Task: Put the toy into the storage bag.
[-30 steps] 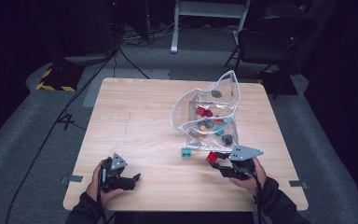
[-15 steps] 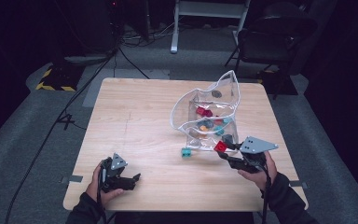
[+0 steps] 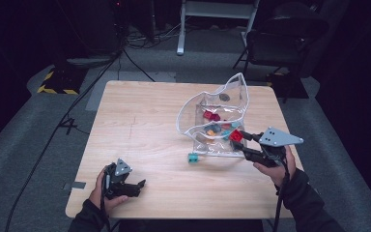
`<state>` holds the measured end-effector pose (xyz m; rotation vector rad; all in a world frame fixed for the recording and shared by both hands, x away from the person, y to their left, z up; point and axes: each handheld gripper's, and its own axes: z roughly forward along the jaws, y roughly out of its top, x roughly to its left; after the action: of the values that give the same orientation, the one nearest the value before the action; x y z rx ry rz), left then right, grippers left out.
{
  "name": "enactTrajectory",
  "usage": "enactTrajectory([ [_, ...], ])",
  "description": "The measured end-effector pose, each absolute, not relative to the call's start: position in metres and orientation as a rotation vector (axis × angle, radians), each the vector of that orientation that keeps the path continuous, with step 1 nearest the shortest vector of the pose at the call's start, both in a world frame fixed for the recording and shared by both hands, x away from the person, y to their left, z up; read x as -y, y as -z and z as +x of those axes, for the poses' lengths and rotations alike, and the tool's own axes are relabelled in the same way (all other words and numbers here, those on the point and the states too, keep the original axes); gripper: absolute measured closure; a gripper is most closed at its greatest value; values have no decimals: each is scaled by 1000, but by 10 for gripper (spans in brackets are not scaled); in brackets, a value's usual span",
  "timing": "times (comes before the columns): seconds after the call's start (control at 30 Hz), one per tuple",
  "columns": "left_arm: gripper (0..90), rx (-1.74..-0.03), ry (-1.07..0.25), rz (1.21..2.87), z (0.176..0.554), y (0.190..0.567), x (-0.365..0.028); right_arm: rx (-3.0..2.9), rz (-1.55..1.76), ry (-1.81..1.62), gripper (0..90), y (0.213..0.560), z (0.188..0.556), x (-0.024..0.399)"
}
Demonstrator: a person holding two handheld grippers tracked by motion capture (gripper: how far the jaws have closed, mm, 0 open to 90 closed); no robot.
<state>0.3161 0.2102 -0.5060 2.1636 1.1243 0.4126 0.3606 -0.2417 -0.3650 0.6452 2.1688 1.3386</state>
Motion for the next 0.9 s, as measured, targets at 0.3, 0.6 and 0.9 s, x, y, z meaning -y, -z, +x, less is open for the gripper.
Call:
enactTrajectory([
  [0.3, 100, -1124, -413, 2163, 316, 506, -210, -2098, 653, -1356, 592, 337, 374, 241],
  [0.6, 99, -1124, -414, 2164, 316, 506, -210, -2062, 673, -1337, 592, 323, 388, 236],
  [0.9, 99, -1124, -413, 2164, 316, 506, -210, -2036, 721, -1304, 592, 318, 405, 232],
])
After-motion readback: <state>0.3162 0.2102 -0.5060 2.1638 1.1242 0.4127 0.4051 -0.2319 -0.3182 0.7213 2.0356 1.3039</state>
